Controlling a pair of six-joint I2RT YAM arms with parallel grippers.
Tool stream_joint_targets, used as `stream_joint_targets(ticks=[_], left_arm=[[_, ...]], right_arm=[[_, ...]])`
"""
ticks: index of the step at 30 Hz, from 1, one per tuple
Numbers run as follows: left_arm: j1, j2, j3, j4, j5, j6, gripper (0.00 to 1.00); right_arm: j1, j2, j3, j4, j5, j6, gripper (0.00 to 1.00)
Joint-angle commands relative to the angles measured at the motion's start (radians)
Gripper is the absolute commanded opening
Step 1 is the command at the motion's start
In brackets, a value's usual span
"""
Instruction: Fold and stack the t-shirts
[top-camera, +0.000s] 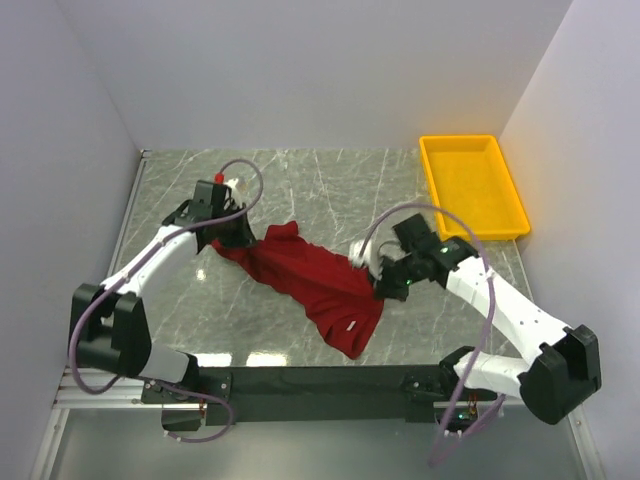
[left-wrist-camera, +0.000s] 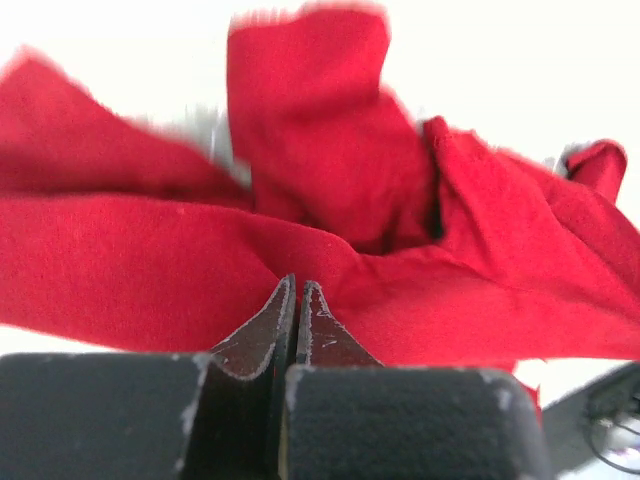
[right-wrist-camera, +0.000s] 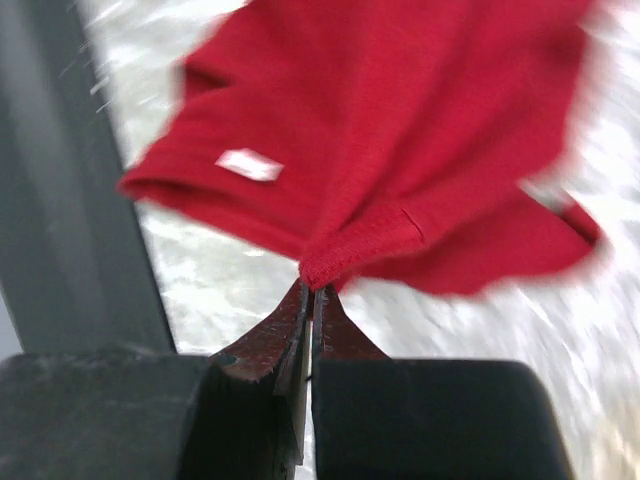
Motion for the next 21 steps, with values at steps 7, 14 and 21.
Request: stream_joint_targets(ticks=[7,14,21], left_arm=[[0.003,-0.205,-0.191,-0.196,0.178,-0.262,0.13],[0.0,-0.368,-0.203,-0.424,0.061,-0.313,0.42],[0.0,-0.414,-0.15,-0.266,0.034,-0.192,0.54]], right_arm=[[0.314,0.005,-0.102,-0.069,0.134,-0.165,0.0],[0.391,0.099,-0.096,-0.07,0.124,-0.151,0.0],[0.435,0.121,-0.11,-0.034,0.12,-0.106,0.0]])
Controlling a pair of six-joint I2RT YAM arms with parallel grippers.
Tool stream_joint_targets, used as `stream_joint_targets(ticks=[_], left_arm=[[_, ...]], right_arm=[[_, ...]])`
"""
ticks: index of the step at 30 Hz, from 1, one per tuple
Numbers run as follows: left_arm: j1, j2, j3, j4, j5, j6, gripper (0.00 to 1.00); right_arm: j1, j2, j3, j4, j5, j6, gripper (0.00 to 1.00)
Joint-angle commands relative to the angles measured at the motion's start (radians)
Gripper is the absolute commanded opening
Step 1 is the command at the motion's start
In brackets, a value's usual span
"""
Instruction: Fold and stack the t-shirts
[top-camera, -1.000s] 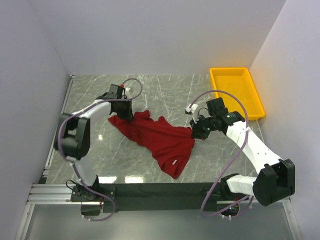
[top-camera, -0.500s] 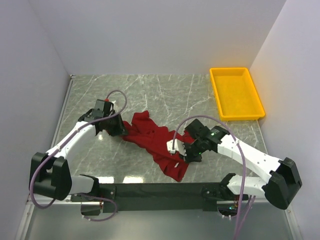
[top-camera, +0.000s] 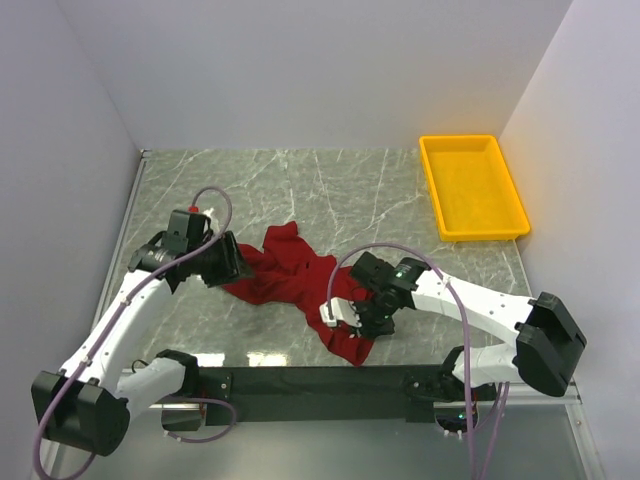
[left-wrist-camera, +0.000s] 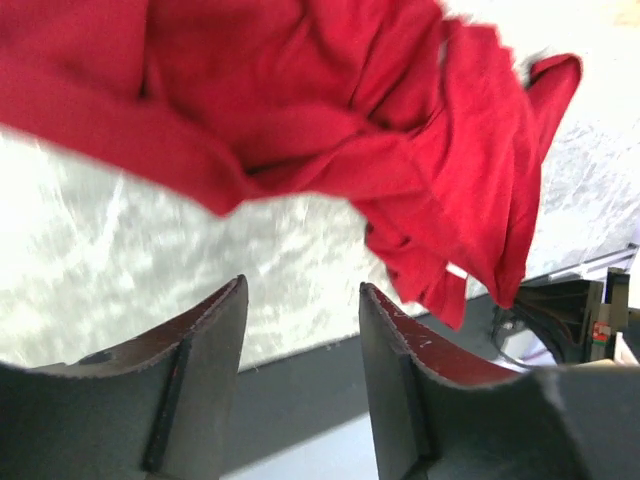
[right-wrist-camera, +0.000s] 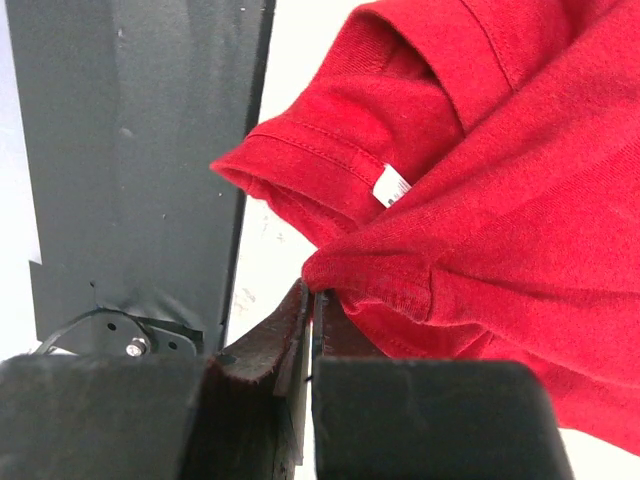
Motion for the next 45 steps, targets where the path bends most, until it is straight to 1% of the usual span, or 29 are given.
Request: stream_joint_targets(ticks=[1,3,5,6,8,9,13,15,17,22,27,29,32,34,37,39,42,44,45], left_arm=[[-0.002,0.048,0.045,0.097,-0.014,0.105,0.54],[-0.002,0.124,0.076,0.094,-0.046,0.139,0.55],[-0.002,0.163,0.103,0.102,-0.052,0.183,0.54],[-0.002,0.187,0.108,0.108,-0.061,0.194,0.55],[-0.002,0.2,0.119,0.11,-0.081,0.216,0.55],[-0.002,0.203,0.122,0.108,-0.101,0.219,0.55],[0.007,0.194,0.122,0.107,-0.207,0.196,0.58],[0.019,0.189,0.117,0.11,-0.239,0.179,0.64],[0.033,0.186,0.114,0.116,-0.276,0.156,0.67],[0.111,0.19,0.094,0.131,-0.299,0.093,0.69],[0.202,0.236,0.03,0.203,-0.266,0.003,0.66],[0.237,0.256,0.007,0.266,-0.238,-0.036,0.65],[0.25,0.318,0.007,0.347,-0.19,-0.068,0.64],[0.25,0.383,0.031,0.38,-0.184,-0.073,0.63],[0.25,0.476,0.082,0.395,-0.206,-0.061,0.61],[0.25,0.54,0.112,0.391,-0.229,-0.047,0.58],[0.25,0.6,0.168,0.355,-0.291,-0.027,0.56],[0.25,0.611,0.188,0.34,-0.299,0.002,0.55],[0.25,0.611,0.186,0.337,-0.34,0.027,0.55]], right_arm=[[0.003,-0.006,-0.007,0.029,0.004,0.039,0.0],[-0.029,-0.026,-0.011,0.04,0.009,0.054,0.0],[-0.075,-0.043,-0.004,0.048,-0.026,0.083,0.0],[-0.143,-0.046,0.001,0.046,-0.042,0.092,0.0],[-0.21,-0.044,0.016,0.036,-0.071,0.115,0.0],[-0.268,-0.046,0.019,0.034,-0.074,0.119,0.0],[-0.369,-0.075,-0.008,0.025,-0.06,0.103,0.0],[-0.392,-0.084,-0.021,0.026,-0.048,0.102,0.0],[-0.417,-0.095,-0.045,0.036,-0.033,0.106,0.0],[-0.483,-0.103,-0.074,0.06,-0.016,0.132,0.0],[-0.549,-0.095,-0.068,0.077,-0.006,0.151,0.0],[-0.569,-0.09,-0.07,0.085,0.006,0.151,0.0],[-0.616,-0.093,-0.071,0.088,0.013,0.14,0.0],[-0.65,-0.095,-0.071,0.083,0.009,0.129,0.0],[-0.67,-0.095,-0.067,0.079,0.003,0.122,0.0],[-0.675,-0.095,-0.065,0.079,0.0,0.12,0.0],[-0.685,-0.092,-0.059,0.085,-0.003,0.12,0.0],[-0.692,-0.087,-0.053,0.088,-0.005,0.122,0.0],[-0.695,-0.087,-0.048,0.088,-0.008,0.122,0.0]])
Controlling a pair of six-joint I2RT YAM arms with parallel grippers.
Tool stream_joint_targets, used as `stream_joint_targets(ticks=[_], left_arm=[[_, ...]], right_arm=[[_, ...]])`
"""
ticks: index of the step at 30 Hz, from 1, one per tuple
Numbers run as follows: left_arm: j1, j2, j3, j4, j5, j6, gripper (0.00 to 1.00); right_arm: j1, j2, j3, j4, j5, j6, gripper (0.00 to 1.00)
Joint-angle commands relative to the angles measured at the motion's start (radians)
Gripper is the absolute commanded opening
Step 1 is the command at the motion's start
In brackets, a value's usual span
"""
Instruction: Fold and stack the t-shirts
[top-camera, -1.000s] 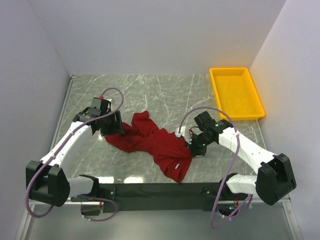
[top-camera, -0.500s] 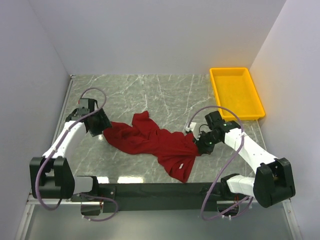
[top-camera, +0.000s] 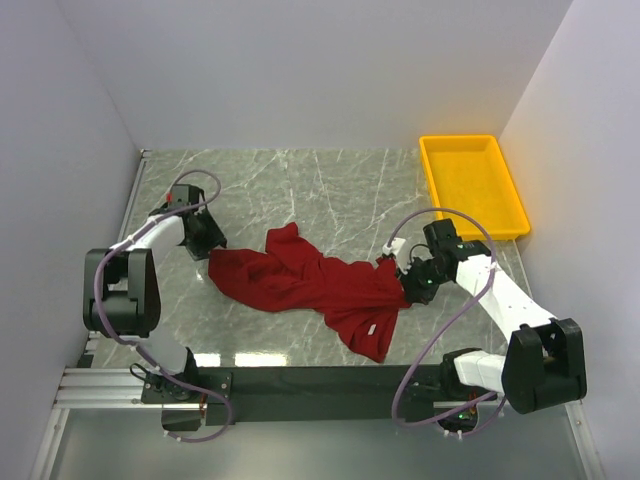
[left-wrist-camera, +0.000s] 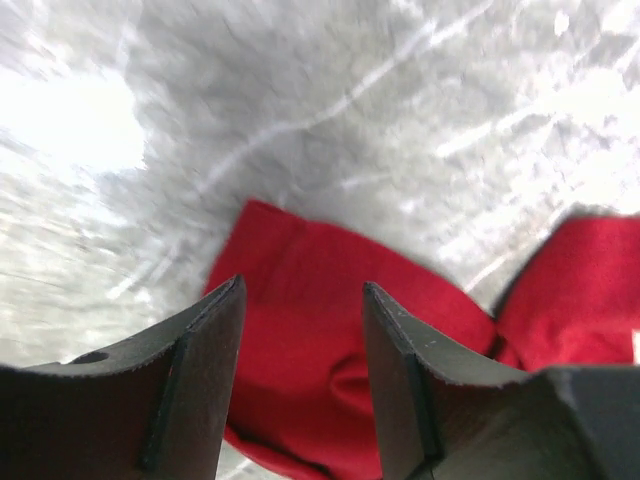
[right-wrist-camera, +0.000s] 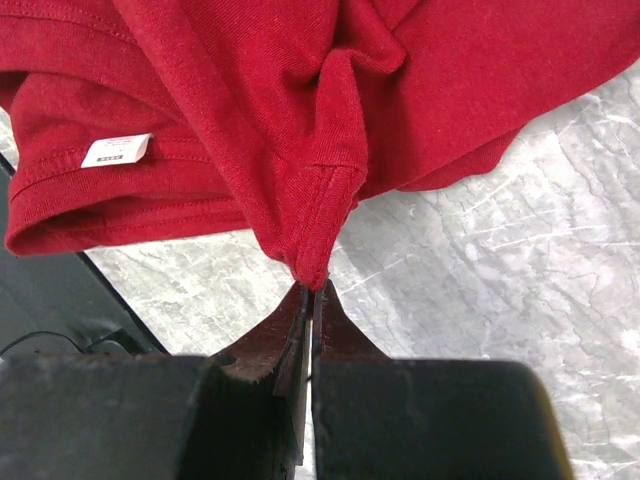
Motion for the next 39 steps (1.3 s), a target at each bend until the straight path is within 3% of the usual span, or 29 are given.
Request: stream_joint_targets(ticks=[1,5,16,29,39], left_arm=[[0.002,-0.007,0.043,-0.002,-0.093,0.067,0.55],[0.048,0.0,0.024,0.021,-0.104,0.133,0.53],[0.065,0.145,0.07,0.061,0.074,0.204,0.43],[0.066,0.151,0.04,0.023,0.078,0.236,0.36],[0.065,0.132,0.018,-0.017,0.03,0.273,0.36]], right_arm=[[-0.019,-0.003,0.025,0.023,-0.007,-0.01,0.0],[-0.029,0.011,0.033,0.026,-0.018,-0.008,0.0],[-0.039,0.037,0.056,0.016,-0.027,-0.01,0.0],[-0.046,0.053,0.074,0.02,-0.034,0.003,0.0],[-0.047,0.076,0.102,0.016,-0.042,-0.002,0.0]])
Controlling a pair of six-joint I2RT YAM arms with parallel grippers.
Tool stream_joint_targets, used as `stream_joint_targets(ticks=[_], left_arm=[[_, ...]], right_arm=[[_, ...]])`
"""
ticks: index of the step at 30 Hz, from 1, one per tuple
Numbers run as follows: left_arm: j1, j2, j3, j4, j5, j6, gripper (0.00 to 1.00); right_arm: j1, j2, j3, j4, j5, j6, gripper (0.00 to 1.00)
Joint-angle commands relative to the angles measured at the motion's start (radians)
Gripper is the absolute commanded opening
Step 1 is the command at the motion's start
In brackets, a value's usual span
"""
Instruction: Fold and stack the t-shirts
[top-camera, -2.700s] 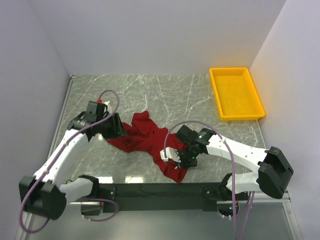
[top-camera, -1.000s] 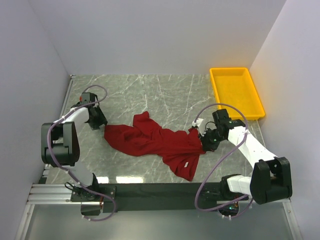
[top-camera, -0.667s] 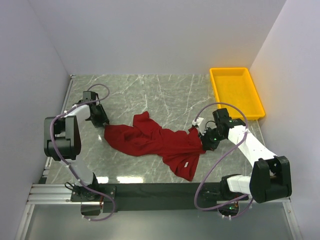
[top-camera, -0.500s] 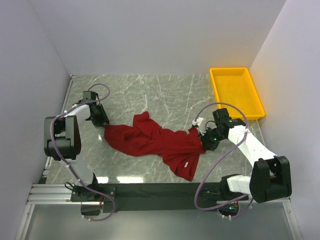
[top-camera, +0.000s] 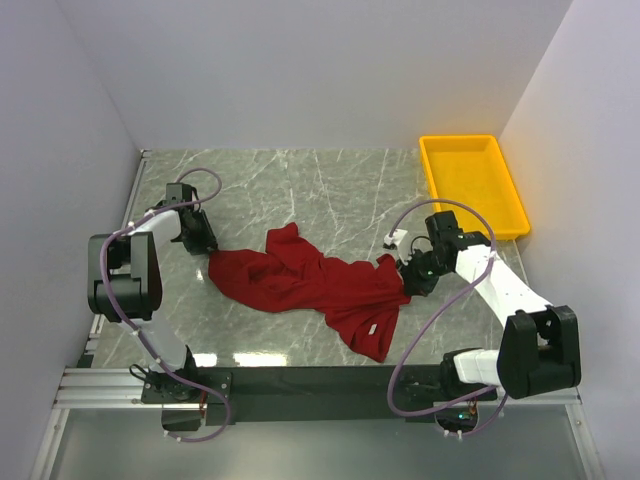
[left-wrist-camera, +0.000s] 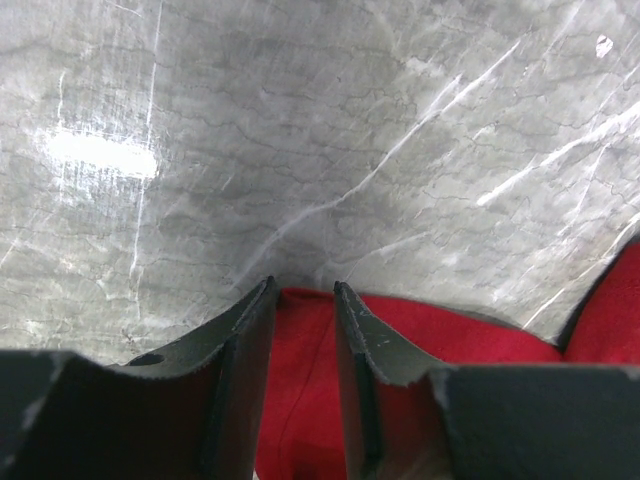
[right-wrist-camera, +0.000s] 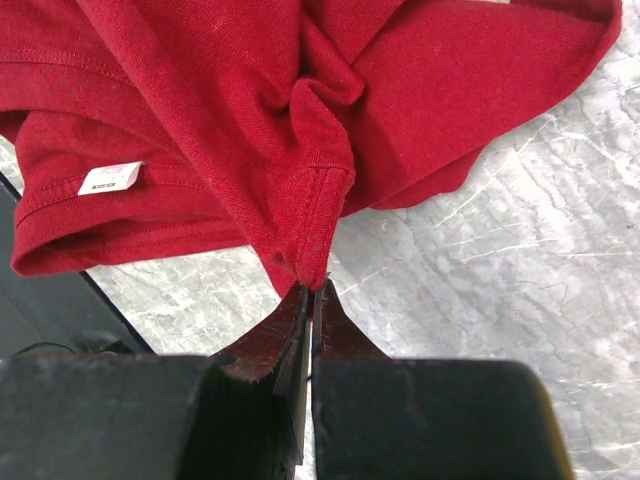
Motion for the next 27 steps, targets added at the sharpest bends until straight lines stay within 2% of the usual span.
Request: stream_joint_targets(ticks=[1,8,18,27], left_arm=[[-0.003,0.006,-0.036,-0.074,-0.016,0.039,0.37],[-0.007,0.016,-0.043,-0.096,0.005,0.056,0.36],[-0.055,-0.004,-0.026,-0.177,-0.136,0.031,0.43],[-0.046,-0.072,-0.006,-0.18,-0.062,-0.009,0.51]], right_arm=[[-0.011,0.006,0.043,0.01,-0.013,-0.005,0.0],[-0.011,0.0,0.041,0.015,-0.013,-0.002,0.0],[-0.012,0.002,0.041,0.023,-0.025,0.007,0.0],[-0.012,0.003,0.049,0.021,-0.031,0.001,0.0]])
